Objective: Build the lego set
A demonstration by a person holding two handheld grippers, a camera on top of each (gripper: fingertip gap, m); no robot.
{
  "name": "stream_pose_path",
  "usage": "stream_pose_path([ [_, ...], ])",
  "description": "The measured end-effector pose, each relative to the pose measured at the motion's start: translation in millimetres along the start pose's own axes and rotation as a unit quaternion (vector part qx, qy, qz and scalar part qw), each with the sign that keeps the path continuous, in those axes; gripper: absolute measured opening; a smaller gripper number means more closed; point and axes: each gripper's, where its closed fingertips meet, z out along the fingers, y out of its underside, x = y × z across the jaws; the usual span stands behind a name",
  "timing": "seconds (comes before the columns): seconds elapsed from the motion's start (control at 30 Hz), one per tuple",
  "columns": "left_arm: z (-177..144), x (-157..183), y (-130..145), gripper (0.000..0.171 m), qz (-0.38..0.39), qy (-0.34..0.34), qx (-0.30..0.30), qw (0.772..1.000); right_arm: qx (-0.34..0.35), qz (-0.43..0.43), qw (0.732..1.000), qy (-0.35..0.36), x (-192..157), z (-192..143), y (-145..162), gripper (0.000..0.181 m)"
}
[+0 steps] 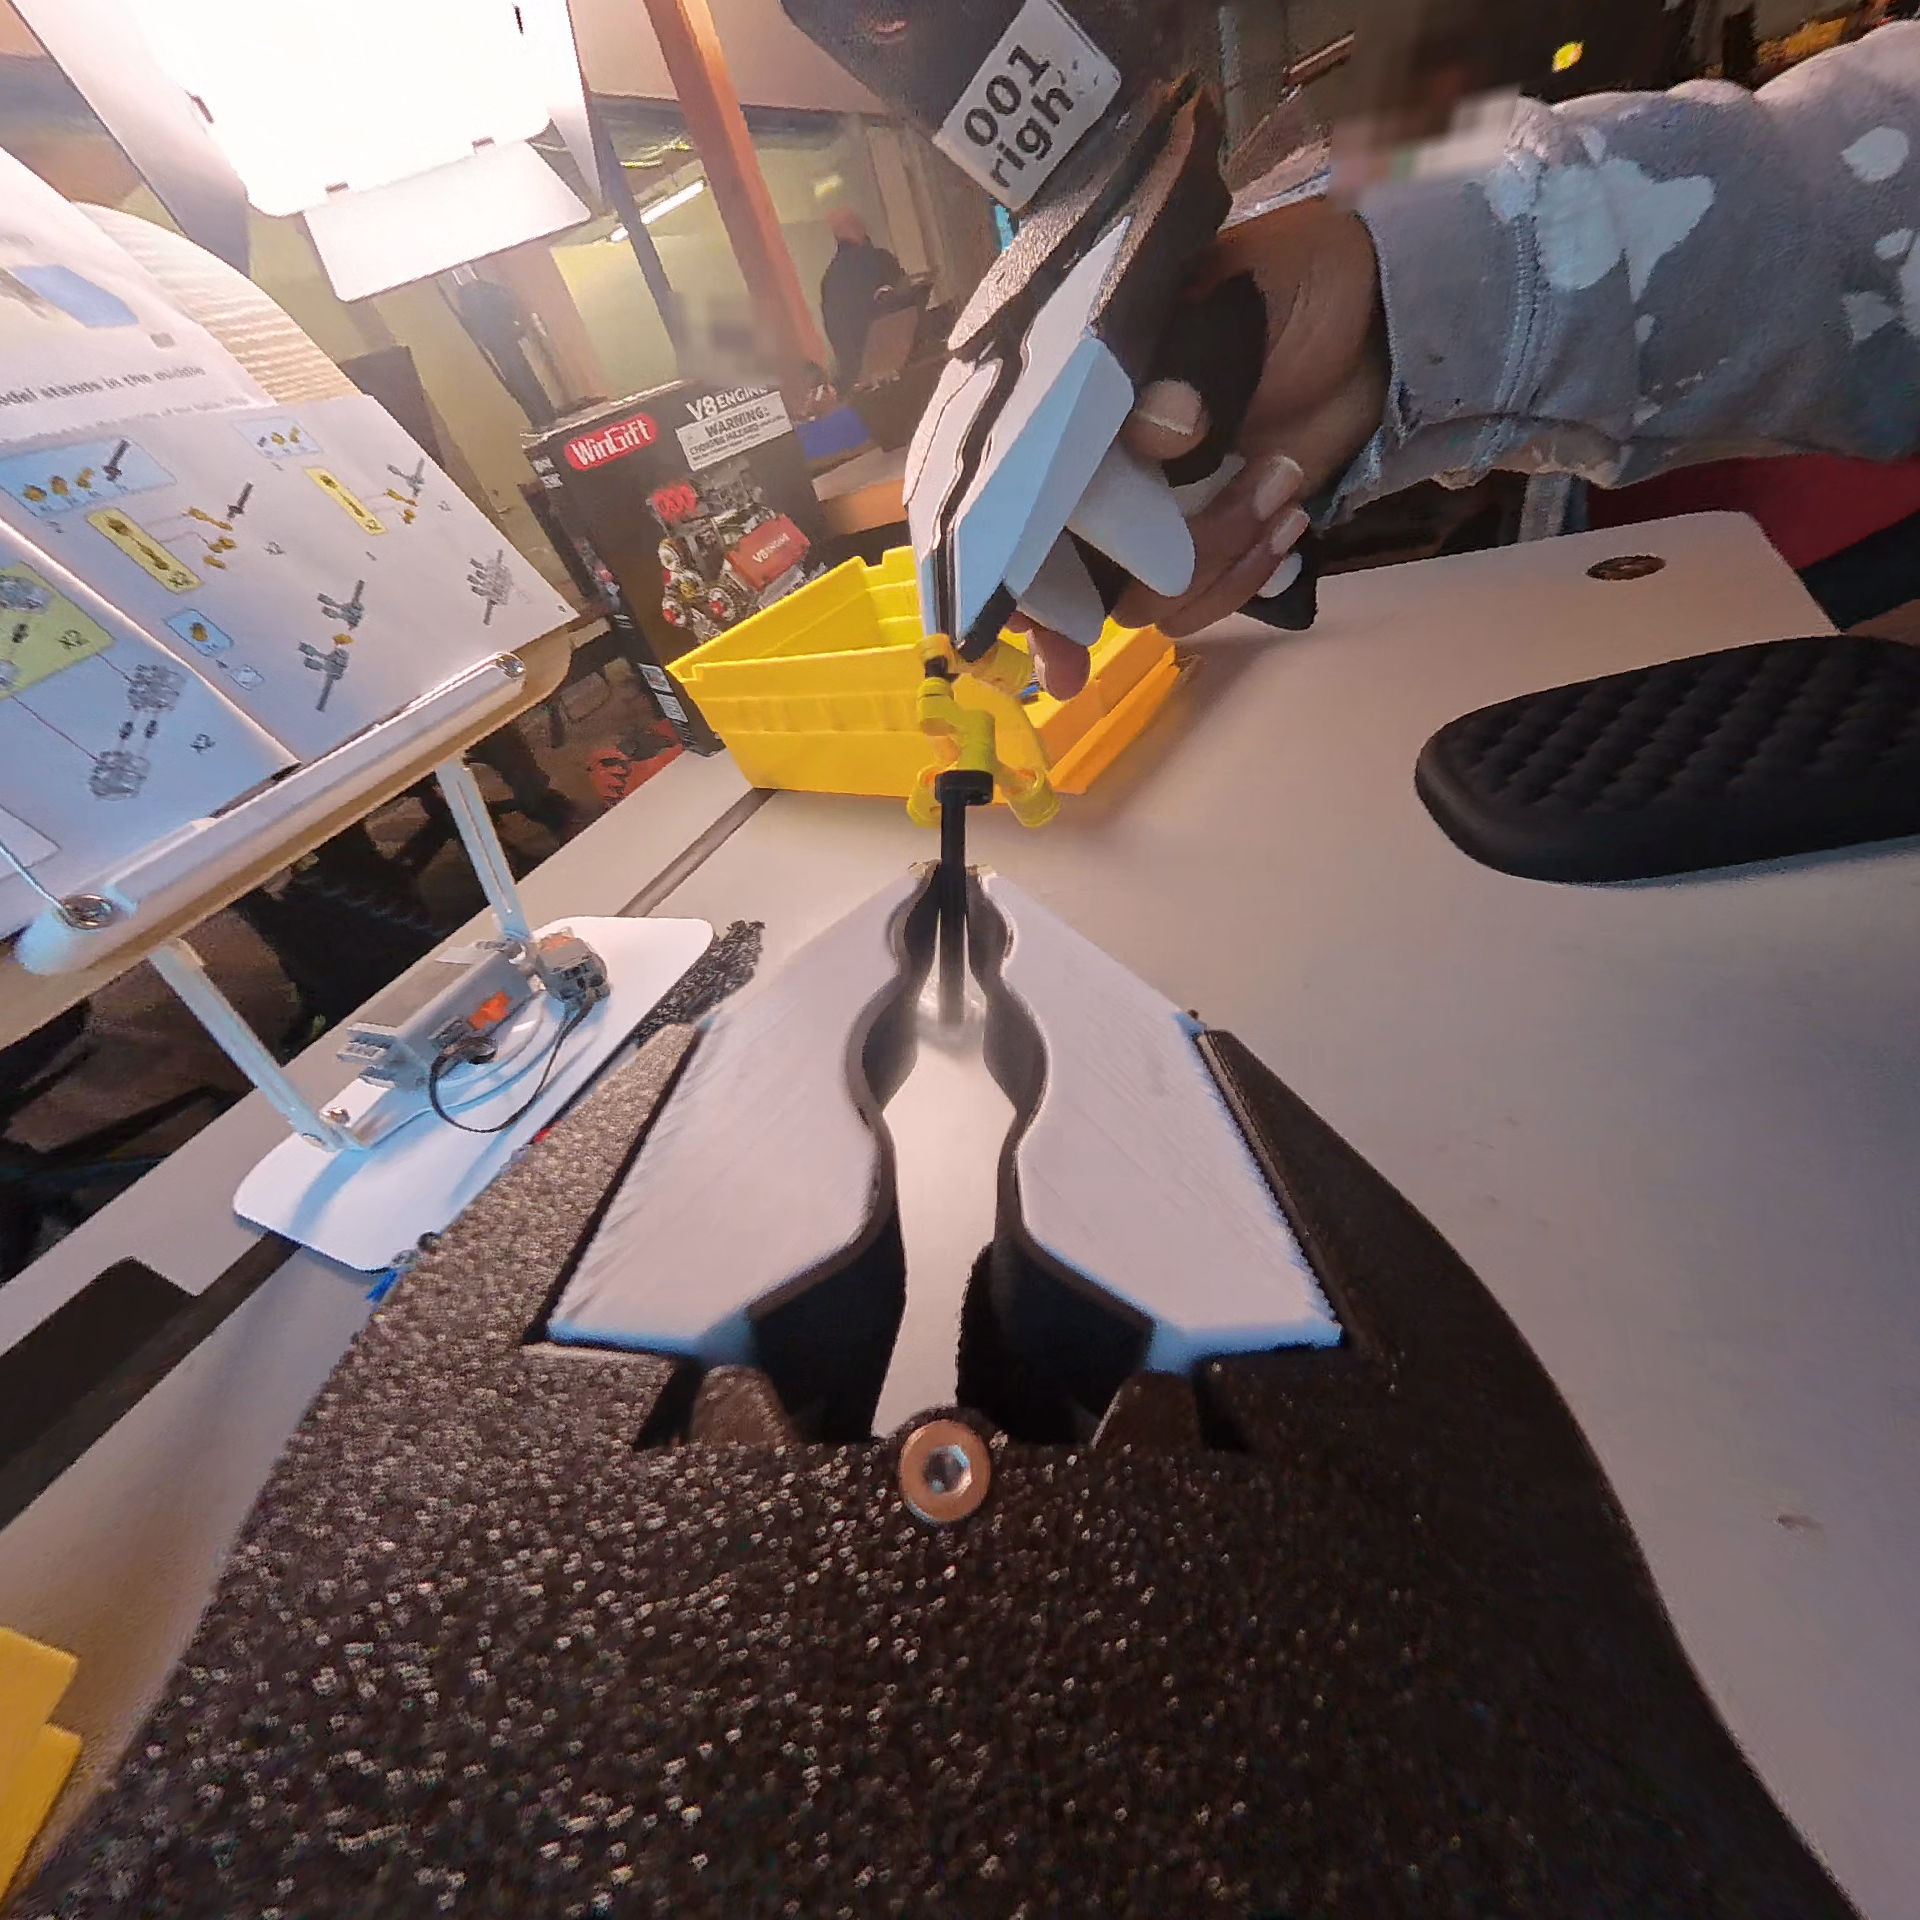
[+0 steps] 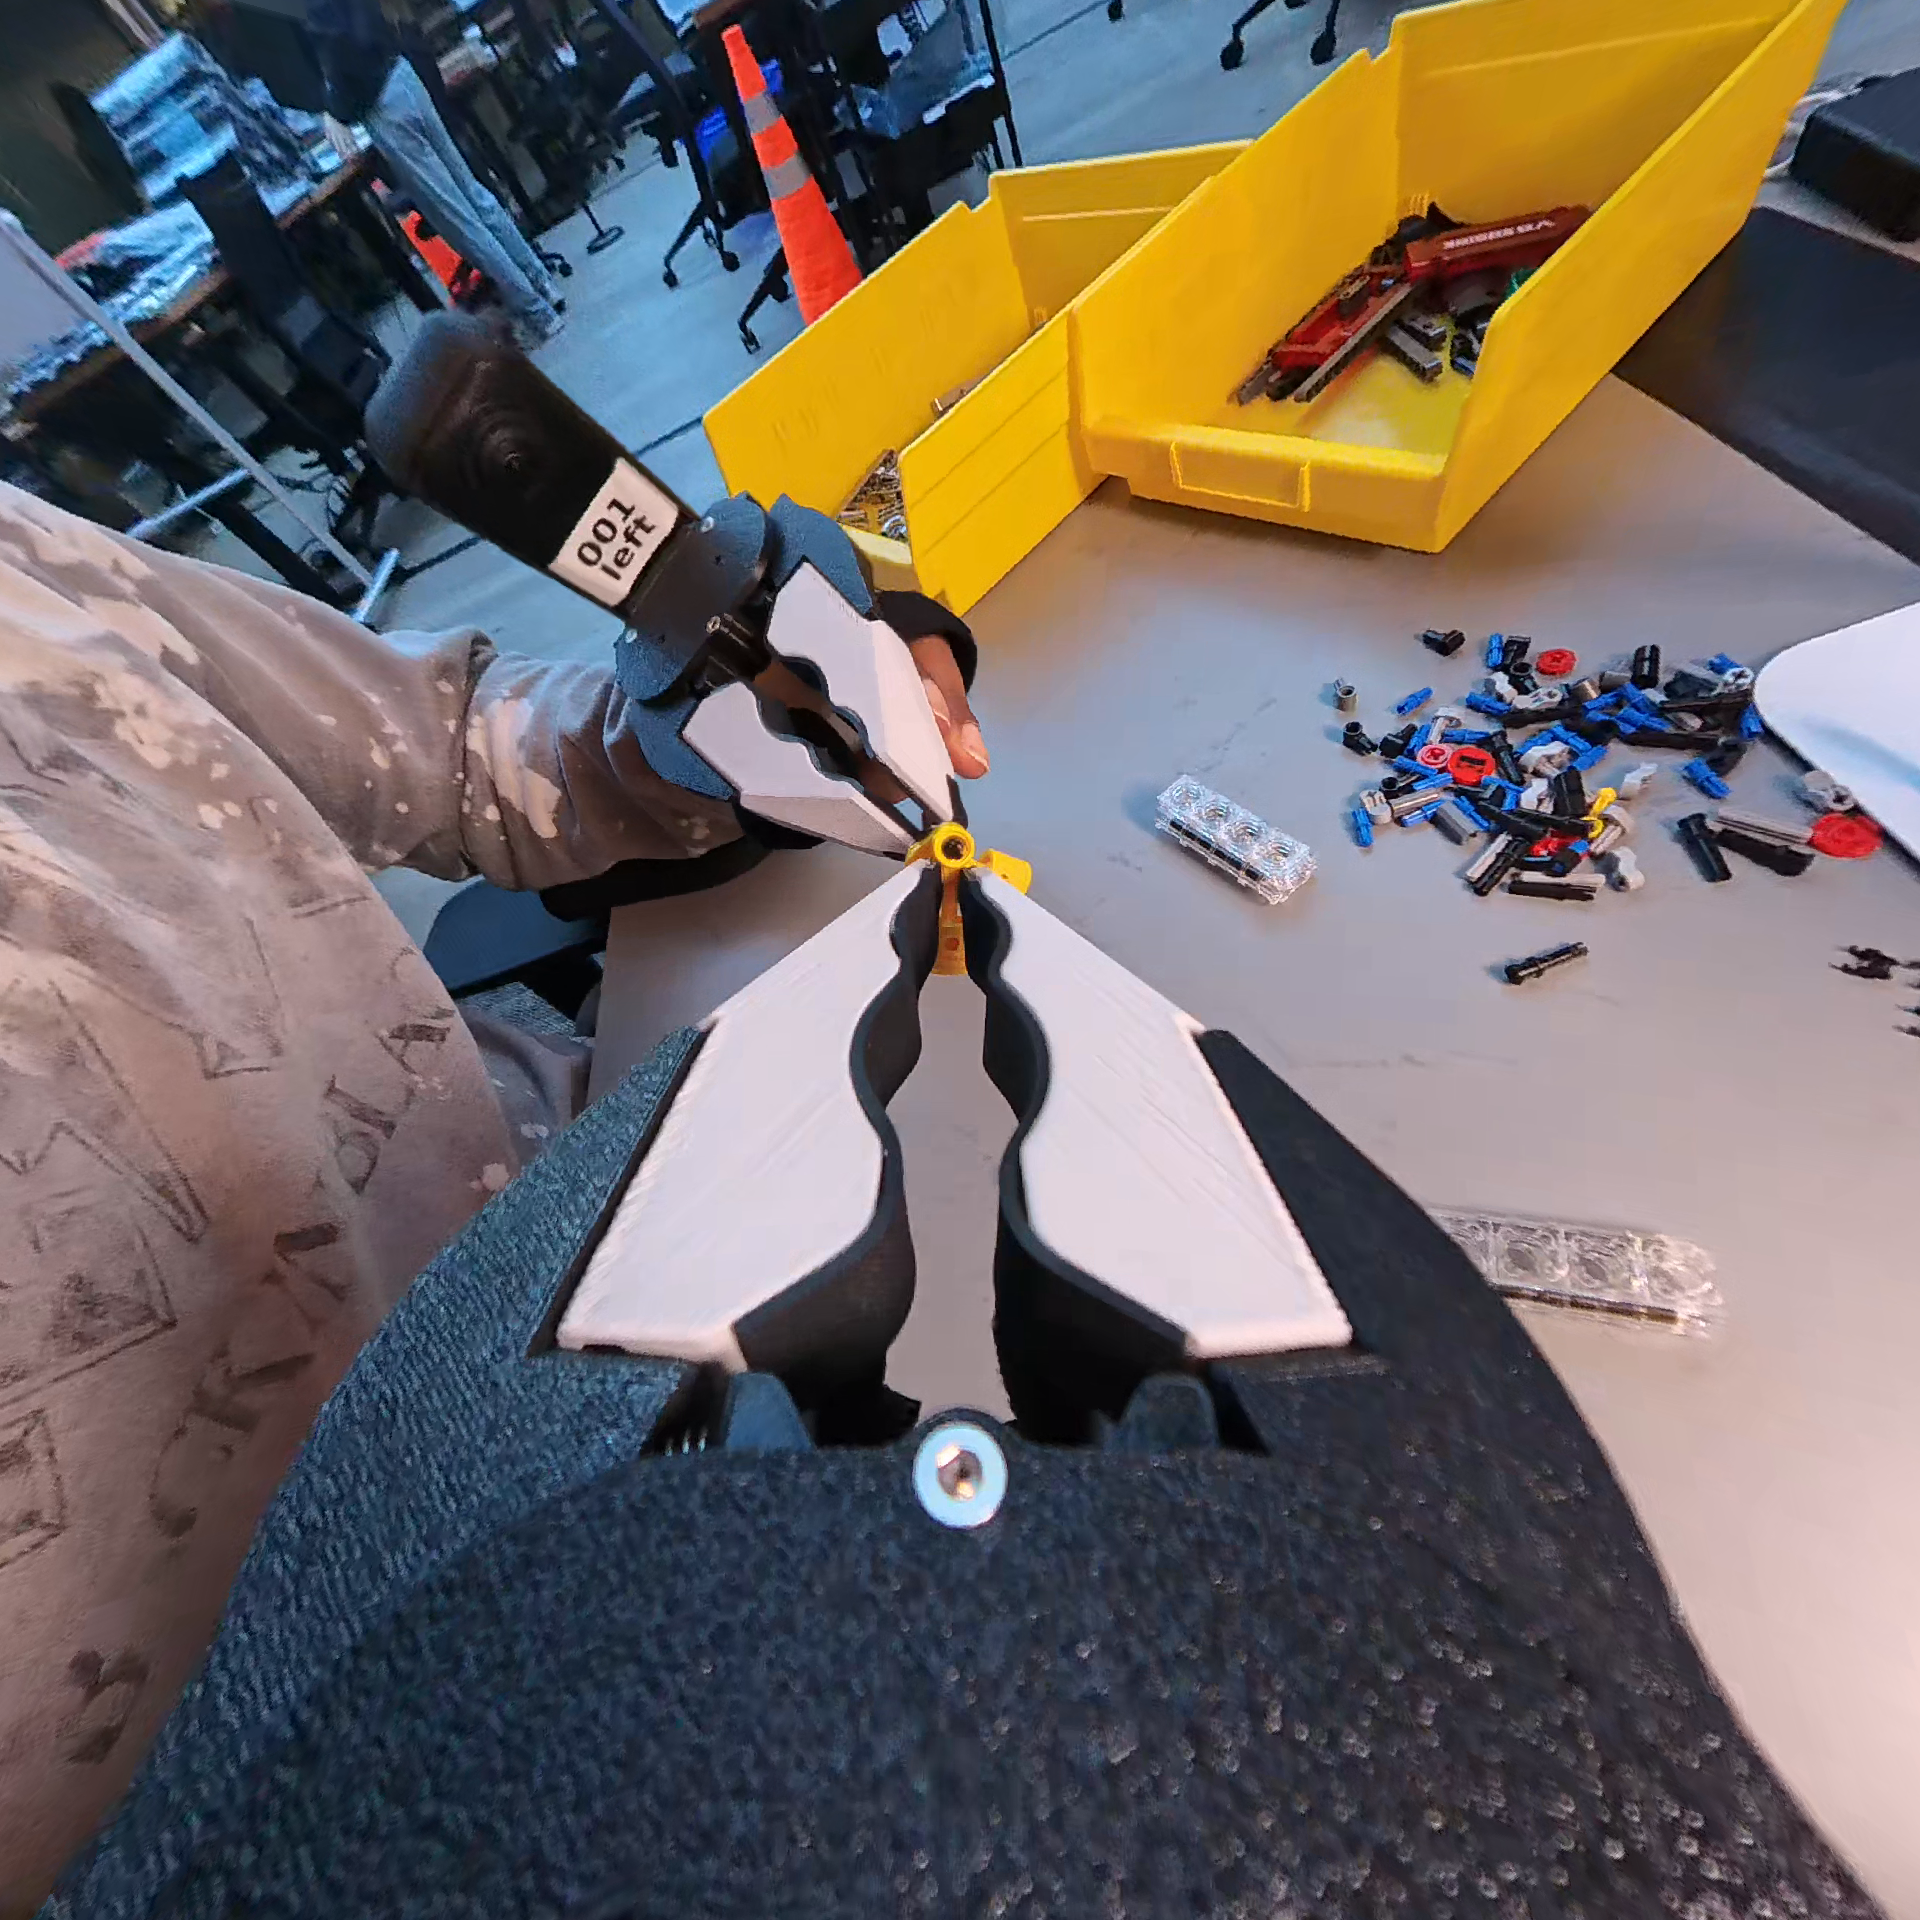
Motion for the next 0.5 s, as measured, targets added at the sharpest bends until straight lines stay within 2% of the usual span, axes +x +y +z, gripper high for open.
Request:
stream_pose_path([
  [0.17,0,-4,-3,0.003,0.036,-0.038,-0.001,0.999,0.001,0.028,1.0,0.009,1,0,-3,0.003],
  [0.37,-2,-8,-14,0.003,0.084,-0.092,0.008,0.992,0.025,0.096,0.995,-0.014,-4,1,-12,0.003],
  [0.5,-4,-6,-19,0.003,0.098,-0.094,0.014,0.991,-0.002,0.062,0.998,0.008,-4,2,-7,0.004],
])
